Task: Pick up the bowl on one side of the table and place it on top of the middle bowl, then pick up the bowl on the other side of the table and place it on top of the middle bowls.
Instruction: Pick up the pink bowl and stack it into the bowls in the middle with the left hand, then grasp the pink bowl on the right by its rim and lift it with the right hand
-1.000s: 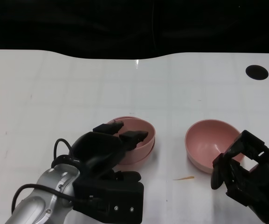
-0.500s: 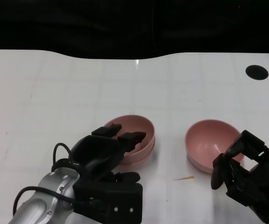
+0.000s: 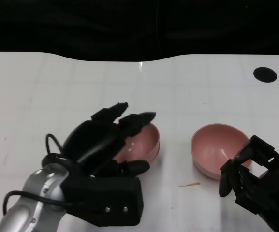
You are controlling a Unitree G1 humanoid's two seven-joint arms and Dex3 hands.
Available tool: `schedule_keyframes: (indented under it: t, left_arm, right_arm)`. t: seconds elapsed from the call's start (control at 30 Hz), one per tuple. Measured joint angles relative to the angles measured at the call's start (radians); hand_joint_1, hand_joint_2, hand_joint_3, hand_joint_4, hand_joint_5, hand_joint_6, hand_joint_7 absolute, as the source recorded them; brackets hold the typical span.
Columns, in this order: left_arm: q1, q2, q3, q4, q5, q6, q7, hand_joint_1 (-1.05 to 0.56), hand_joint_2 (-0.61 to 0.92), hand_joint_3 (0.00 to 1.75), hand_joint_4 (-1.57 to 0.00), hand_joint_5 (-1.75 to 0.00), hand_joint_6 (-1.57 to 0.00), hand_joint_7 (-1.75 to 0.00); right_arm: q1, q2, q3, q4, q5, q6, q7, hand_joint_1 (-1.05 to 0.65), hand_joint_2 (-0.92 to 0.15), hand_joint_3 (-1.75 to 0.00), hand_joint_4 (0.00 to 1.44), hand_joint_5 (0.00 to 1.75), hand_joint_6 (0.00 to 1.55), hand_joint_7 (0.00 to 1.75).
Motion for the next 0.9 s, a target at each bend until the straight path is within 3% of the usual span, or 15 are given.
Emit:
schedule_keyframes:
  t: [0.13, 0.17, 0.2, 0.27, 0.33, 0.37, 0.43, 0.47, 0.5, 0.53, 0.57, 0.7, 0.73, 0.8, 0.9]
  left_arm:
    - [0.042, -0.003, 0.066, -0.090, -0.061, 0.050, -0.024, -0.70, 0.92, 0.40, -0.34, -0.10, -0.47, -0.04]
    - [0.053, -0.011, 0.087, -0.103, -0.097, 0.053, -0.024, -0.50, 0.92, 0.24, -0.50, -0.13, -0.58, -0.06]
    - [0.068, -0.026, 0.114, -0.114, -0.144, 0.054, -0.024, -0.43, 0.92, 0.18, -0.56, -0.14, -0.61, -0.06]
    - [0.099, -0.064, 0.175, -0.136, -0.263, 0.063, -0.025, -0.21, 0.92, 0.14, -0.78, -0.23, -0.76, -0.11]
    - [0.123, -0.102, 0.241, -0.155, -0.378, 0.087, -0.025, -0.15, 0.92, 0.14, -0.84, -0.25, -0.81, -0.13]
    - [0.132, -0.111, 0.266, -0.161, -0.429, 0.101, -0.029, -0.10, 0.92, 0.25, -0.90, -0.30, -0.87, -0.15]
    - [0.159, -0.128, 0.329, -0.178, -0.554, 0.143, -0.053, -0.03, 0.90, 0.46, -0.77, -0.85, -0.98, -0.23]
    - [0.171, -0.131, 0.351, -0.180, -0.601, 0.160, -0.062, -0.03, 0.89, 0.50, -0.75, -0.93, -0.98, -0.25]
    - [0.182, -0.136, 0.377, -0.184, -0.658, 0.182, -0.073, 0.00, 0.78, 0.79, -0.70, -1.20, -0.97, -0.47]
    - [0.192, -0.142, 0.401, -0.186, -0.709, 0.208, -0.081, 0.01, 0.72, 0.94, -0.68, -1.31, -0.89, -0.70]
    - [0.201, -0.145, 0.424, -0.186, -0.761, 0.228, -0.092, 0.02, 0.65, 1.13, -0.70, -1.51, -0.82, -1.05]
    - [0.254, -0.150, 0.496, -0.169, -0.905, 0.242, -0.127, -0.02, 0.56, 1.33, -0.79, -1.73, -0.71, -1.61]
    - [0.266, -0.152, 0.507, -0.160, -0.928, 0.243, -0.132, -0.02, 0.56, 1.34, -0.80, -1.74, -0.71, -1.65]
    - [0.285, -0.158, 0.532, -0.136, -0.974, 0.252, -0.133, -0.03, 0.56, 1.35, -0.79, -1.74, -0.66, -1.73]
    - [0.309, -0.161, 0.554, -0.112, -1.011, 0.268, -0.132, -0.04, 0.57, 1.35, -0.78, -1.75, -0.64, -1.74]
  right_arm:
    - [0.000, -0.002, -0.004, -0.002, 0.000, 0.001, -0.006, -0.07, -0.56, -1.06, 0.87, 1.75, 0.80, 1.40]
    - [-0.003, -0.003, -0.006, 0.000, 0.001, 0.001, -0.005, -0.07, -0.56, -1.06, 0.87, 1.74, 0.80, 1.40]
    - [-0.006, -0.004, -0.010, 0.003, 0.003, 0.001, -0.002, -0.08, -0.56, -1.06, 0.87, 1.74, 0.80, 1.40]
    - [-0.009, -0.005, -0.015, 0.007, 0.003, 0.002, 0.001, -0.08, -0.56, -1.06, 0.87, 1.74, 0.79, 1.40]
    - [-0.008, -0.006, -0.015, 0.007, 0.003, 0.003, 0.000, -0.08, -0.57, -1.05, 0.87, 1.74, 0.79, 1.40]
    - [-0.009, -0.006, -0.014, 0.007, 0.003, 0.004, 0.000, -0.08, -0.57, -1.05, 0.87, 1.74, 0.79, 1.40]
    - [-0.009, -0.006, -0.014, 0.006, 0.002, 0.004, 0.000, -0.08, -0.57, -1.04, 0.86, 1.74, 0.79, 1.40]
    - [-0.009, -0.006, -0.014, 0.006, 0.002, 0.004, -0.001, -0.08, -0.57, -1.04, 0.86, 1.74, 0.79, 1.40]
    - [-0.009, -0.005, -0.014, 0.006, 0.001, 0.004, -0.001, -0.08, -0.57, -1.05, 0.86, 1.74, 0.78, 1.40]
    - [-0.009, -0.005, -0.014, 0.006, 0.000, 0.003, -0.001, -0.07, -0.57, -1.05, 0.86, 1.74, 0.78, 1.41]
    - [-0.009, -0.004, -0.013, 0.007, -0.008, -0.004, -0.002, -0.08, -0.56, -1.06, 0.86, 1.74, 0.78, 1.41]
    - [-0.010, 0.012, -0.008, 0.034, -0.089, -0.133, -0.027, -0.06, -0.54, -1.05, 0.88, 1.65, 0.78, 1.36]
    - [-0.009, 0.017, -0.006, 0.041, -0.109, -0.166, -0.034, -0.07, -0.55, -1.04, 0.88, 1.63, 0.78, 1.34]
    - [-0.017, 0.031, -0.004, 0.092, -0.167, -0.294, -0.049, -0.15, -0.60, -0.96, 0.88, 1.46, 0.86, 1.05]
    - [-0.030, 0.044, -0.005, 0.174, -0.220, -0.463, -0.063, -0.17, -0.62, -0.93, 0.88, 1.41, 0.89, 0.95]
